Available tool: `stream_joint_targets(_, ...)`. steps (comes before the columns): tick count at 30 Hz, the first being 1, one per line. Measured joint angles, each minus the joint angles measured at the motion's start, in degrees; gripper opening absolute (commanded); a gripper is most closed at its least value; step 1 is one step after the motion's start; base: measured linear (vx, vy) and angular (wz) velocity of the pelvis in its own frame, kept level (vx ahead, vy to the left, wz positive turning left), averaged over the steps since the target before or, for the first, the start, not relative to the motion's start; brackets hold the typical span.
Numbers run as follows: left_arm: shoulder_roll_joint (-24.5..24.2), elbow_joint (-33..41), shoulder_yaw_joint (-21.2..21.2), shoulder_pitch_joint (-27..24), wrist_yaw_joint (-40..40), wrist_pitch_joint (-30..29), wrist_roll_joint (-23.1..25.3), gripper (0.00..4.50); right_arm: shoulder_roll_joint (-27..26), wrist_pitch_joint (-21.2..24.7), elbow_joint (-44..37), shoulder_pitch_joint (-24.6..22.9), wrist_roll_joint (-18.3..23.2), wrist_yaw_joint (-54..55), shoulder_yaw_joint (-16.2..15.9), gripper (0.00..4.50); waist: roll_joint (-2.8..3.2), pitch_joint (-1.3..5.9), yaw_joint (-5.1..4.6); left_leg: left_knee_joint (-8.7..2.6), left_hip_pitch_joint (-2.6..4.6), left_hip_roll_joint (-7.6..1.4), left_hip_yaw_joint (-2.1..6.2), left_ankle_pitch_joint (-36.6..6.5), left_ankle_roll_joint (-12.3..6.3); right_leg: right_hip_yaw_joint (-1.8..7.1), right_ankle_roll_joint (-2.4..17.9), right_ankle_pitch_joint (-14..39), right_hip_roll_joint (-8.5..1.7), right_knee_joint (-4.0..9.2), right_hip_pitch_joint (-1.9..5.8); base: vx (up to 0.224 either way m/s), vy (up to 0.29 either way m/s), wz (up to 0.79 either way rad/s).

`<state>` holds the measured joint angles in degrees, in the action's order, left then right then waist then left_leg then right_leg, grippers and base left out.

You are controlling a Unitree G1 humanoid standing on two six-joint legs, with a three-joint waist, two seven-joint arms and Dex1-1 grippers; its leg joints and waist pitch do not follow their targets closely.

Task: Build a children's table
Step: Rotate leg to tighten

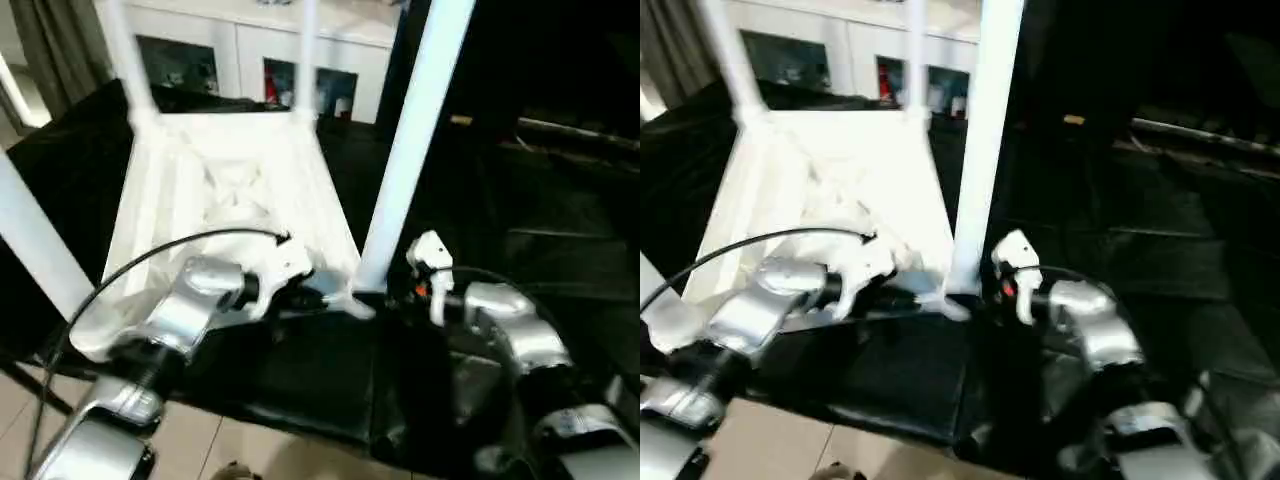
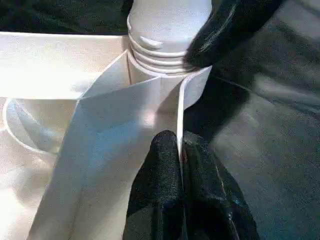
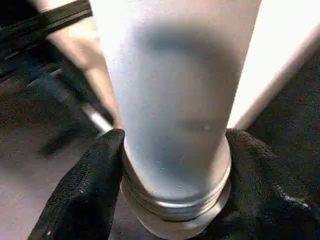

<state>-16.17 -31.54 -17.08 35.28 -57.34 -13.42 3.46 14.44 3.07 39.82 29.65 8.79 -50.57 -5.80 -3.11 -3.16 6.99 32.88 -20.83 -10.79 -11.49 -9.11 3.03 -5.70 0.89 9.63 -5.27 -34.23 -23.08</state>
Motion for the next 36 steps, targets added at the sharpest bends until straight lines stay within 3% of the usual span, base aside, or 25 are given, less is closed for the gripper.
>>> stream_joint_targets(5, 7.9, -10.2, 1.8, 6.0, 14.8, -1.7, 1.5, 0.0, -7.0, 0.2, 7.8, 5.4, -0.7, 22.9, 4.3, 2.73, 0.02, 0.0, -1.06, 0.17, 0.0, 0.02, 0.05, 0.0, 0.0, -0.02, 0.0, 0.0, -0.02, 0.13, -0.01, 0.0, 0.0, 0.0)
stream_joint_targets(8, 10.9, -14.0, 2.7, 8.1, 20.9, -1.6, 1.5, 0.0, -9.3, 0.7, 11.0, 8.2, -0.7, 32.3, 6.2, 2.73, 0.02, 0.01, -1.06, 0.24, -0.08, 0.03, 0.05, 0.0, -0.01, 0.0, 0.0, 0.0, -0.04, 0.14, 0.0, 0.0, 0.0, 0.0)
stream_joint_targets(14, 12.2, -16.5, 3.1, 9.6, 22.2, -0.1, 1.8, 0.0, -10.2, -2.2, 13.1, 9.3, -1.8, 35.7, 6.6, 2.73, 0.05, 0.05, -0.62, 0.05, -0.14, 0.04, 0.04, -0.1, -0.12, 0.01, 0.2, -0.2, -0.02, 0.02, -0.06, 0.0, 0.0, 0.0)
stream_joint_targets(15, 12.0, -16.6, 3.1, 9.6, 21.8, 0.5, 1.9, 0.0, -10.2, -2.8, 13.3, 9.3, -1.8, 35.4, 6.7, 3.42, 0.07, 0.05, -0.57, 0.0, -0.15, 0.03, 0.04, -0.1, -0.12, 0.0, 0.2, -0.2, -0.01, 0.0, -0.09, 0.0, 0.0, 0.0)
stream_joint_targets(24, 8.6, -15.3, 2.0, 7.6, 17.4, 6.0, 2.0, 0.0, -6.1, -5.3, 12.7, 8.1, -2.8, 26.1, 4.2, 4.12, 0.05, 0.02, -0.49, 0.05, -0.21, -0.05, 0.06, 0.0, -0.05, -0.03, 0.0, -0.1, 0.03, -0.04, -0.14, 0.0, 0.0, 0.0)
stream_joint_targets(31, 2.9, -9.7, 2.1, 3.6, 7.2, 8.9, 0.5, 0.0, 1.6, -4.2, 3.6, 3.8, 0.4, 4.3, 2.1, 4.12, 0.03, -0.01, -0.32, 0.06, -0.24, -0.06, 0.06, 0.0, -0.06, -0.03, 0.0, -0.1, 0.03, -0.03, -0.12, 0.0, 0.0, 0.0)
stream_joint_targets(36, -2.0, -3.6, 2.0, -0.2, -2.3, 8.3, -2.4, 0.0, 6.1, -1.5, -3.0, -0.6, 2.4, -8.6, -1.7, 4.12, -0.03, -0.05, -0.15, 0.04, -0.26, -0.07, 0.05, -0.1, -0.06, -0.04, 0.0, 0.0, 0.03, -0.03, -0.14, 0.0, 0.0, 0.0)
